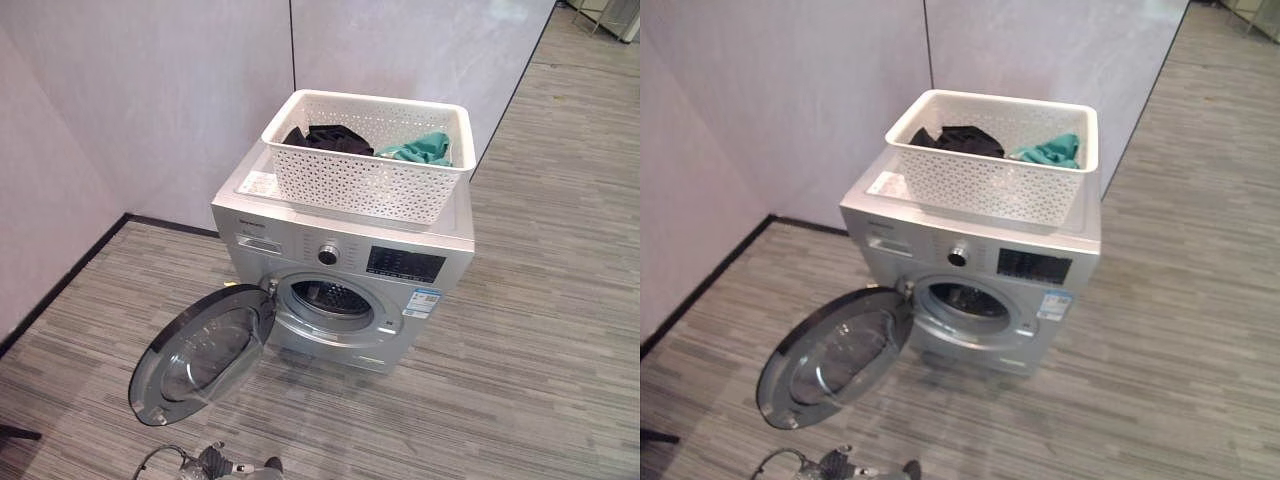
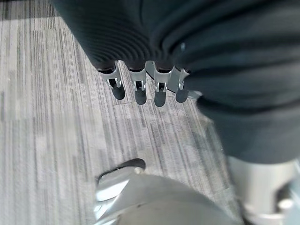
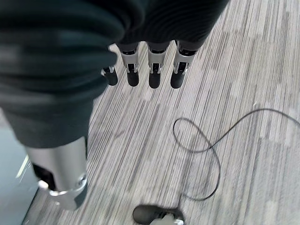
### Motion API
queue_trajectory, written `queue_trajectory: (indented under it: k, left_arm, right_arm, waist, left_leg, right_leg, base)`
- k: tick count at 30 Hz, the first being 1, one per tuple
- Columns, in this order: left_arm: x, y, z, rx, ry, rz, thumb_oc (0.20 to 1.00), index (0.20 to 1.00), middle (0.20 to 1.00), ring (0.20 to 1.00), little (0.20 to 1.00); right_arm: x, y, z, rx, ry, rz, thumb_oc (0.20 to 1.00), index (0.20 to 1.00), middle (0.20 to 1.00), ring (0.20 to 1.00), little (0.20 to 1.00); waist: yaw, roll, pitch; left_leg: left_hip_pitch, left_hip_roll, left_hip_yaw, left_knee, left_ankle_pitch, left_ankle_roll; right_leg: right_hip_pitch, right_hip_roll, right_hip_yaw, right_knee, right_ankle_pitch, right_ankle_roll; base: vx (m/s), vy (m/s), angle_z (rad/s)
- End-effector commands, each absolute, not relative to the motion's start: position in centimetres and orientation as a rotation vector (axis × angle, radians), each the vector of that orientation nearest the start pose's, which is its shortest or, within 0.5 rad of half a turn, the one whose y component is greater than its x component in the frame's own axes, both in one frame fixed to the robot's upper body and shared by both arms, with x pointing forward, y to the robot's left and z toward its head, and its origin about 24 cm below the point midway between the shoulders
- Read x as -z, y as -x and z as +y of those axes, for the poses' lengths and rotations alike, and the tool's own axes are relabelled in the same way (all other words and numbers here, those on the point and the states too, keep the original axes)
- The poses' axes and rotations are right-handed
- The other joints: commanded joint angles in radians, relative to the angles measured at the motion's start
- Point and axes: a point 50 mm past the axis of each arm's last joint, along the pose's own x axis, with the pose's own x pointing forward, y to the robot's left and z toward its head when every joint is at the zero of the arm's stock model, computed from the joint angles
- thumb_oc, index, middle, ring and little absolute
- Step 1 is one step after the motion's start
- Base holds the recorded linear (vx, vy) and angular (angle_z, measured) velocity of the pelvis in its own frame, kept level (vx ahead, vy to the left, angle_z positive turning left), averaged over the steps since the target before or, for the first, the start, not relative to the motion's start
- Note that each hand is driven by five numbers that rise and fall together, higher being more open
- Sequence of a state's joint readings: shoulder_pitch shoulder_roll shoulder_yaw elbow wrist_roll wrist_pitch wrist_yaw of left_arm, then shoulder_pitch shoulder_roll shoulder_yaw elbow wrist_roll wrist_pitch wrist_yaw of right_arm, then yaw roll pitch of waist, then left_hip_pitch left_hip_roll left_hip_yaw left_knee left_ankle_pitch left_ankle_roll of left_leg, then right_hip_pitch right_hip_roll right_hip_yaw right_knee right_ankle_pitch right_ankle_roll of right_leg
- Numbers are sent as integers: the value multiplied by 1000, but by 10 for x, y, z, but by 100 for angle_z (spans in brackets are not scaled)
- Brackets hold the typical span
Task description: Grab the laundry basket,head to the washer,open it,put in the laundry and shut it.
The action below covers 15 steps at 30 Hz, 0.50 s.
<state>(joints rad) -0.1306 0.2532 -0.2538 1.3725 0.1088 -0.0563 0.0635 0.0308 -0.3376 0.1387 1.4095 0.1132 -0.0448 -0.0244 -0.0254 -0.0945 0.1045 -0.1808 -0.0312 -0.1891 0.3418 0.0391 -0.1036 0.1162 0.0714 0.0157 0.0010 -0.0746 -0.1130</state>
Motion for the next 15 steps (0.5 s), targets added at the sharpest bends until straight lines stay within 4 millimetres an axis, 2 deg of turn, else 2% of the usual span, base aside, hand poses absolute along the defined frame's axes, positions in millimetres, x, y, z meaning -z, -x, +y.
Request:
queue_trajectory:
  k: [1, 3, 4, 5, 6, 8, 10, 13, 15]
  left_arm:
    - [157, -111, 238, 25, -496, 1206, 1000, 1000, 1000, 1000, 1000]
    - [157, -113, 236, 21, -490, 1201, 1000, 1000, 1000, 1000, 1000]
    - [157, -113, 236, 18, -490, 1199, 1000, 1000, 1000, 1000, 1000]
    - [157, -113, 236, 18, -496, 1199, 1000, 1000, 1000, 1000, 1000]
    - [157, -113, 236, 18, -496, 1199, 1000, 1000, 1000, 1000, 1000]
    - [157, -112, 239, 18, -515, 1199, 1000, 1000, 1000, 1000, 1000]
    - [156, -112, 240, 19, -520, 1198, 1000, 1000, 1000, 1000, 1000]
    - [157, -110, 240, 22, -519, 1199, 1000, 1000, 1000, 1000, 1000]
    - [158, -106, 242, 6, -509, 1208, 1000, 1000, 1000, 1000, 1000]
  right_arm:
    - [150, -27, -302, 301, 328, 1391, 1000, 1000, 1000, 1000, 1000]
    - [149, -27, -304, 316, 331, 1388, 1000, 1000, 1000, 1000, 1000]
    - [147, -30, -309, 341, 334, 1376, 1000, 1000, 1000, 1000, 1000]
    - [146, -35, -310, 348, 339, 1361, 1000, 1000, 1000, 1000, 1000]
    - [146, -35, -310, 348, 339, 1360, 1000, 1000, 1000, 1000, 1000]
    - [145, -44, -310, 350, 358, 1330, 1000, 1000, 1000, 1000, 1000]
    - [145, -47, -309, 349, 356, 1319, 1000, 1000, 1000, 1000, 1000]
    - [146, -47, -306, 340, 355, 1321, 1000, 1000, 1000, 1000, 1000]
    - [149, -49, -298, 307, 358, 1324, 1000, 1000, 1000, 1000, 1000]
  waist:
    - [-17, 26, -5]
    - [-19, 27, -2]
    - [-16, 37, 0]
    - [-10, 42, 9]
    - [-9, 41, 9]
    - [7, 51, 20]
    - [13, 56, 16]
    - [19, 60, 3]
    - [30, 54, -36]
  left_leg:
    - [51, -46, 25, 8, -112, 71]
    - [24, -36, 52, -22, -106, 71]
    - [-38, -9, 85, -103, -44, 68]
    - [-66, 2, 92, -137, -9, 65]
    - [-64, 1, 94, -140, -8, 65]
    - [-137, 47, 92, -238, 57, 52]
    - [-134, 68, 110, -267, 80, 45]
    - [-133, 75, 120, -246, 103, 42]
    - [-123, 55, 116, -203, 75, 62]
  right_leg:
    - [-51, 15, 96, 37, 2, 112]
    - [-52, 8, 86, 40, -7, 113]
    - [-47, 12, 78, 43, -20, 114]
    - [-44, 21, 85, 53, -28, 115]
    - [-44, 20, 87, 54, -29, 116]
    - [-21, 38, 127, 65, -66, 116]
    - [6, 38, 146, 57, -80, 118]
    - [36, 26, 157, 44, -93, 121]
    - [61, -30, 184, 26, -96, 153]
  base:
    - [33, -12, -5]
    - [50, 23, 10]
    - [116, 48, 28]
    - [108, 37, 41]
    - [146, 50, 27]
    - [215, 93, -14]
    - [229, 127, -50]
    - [216, 175, -55]
    - [311, 325, -29]
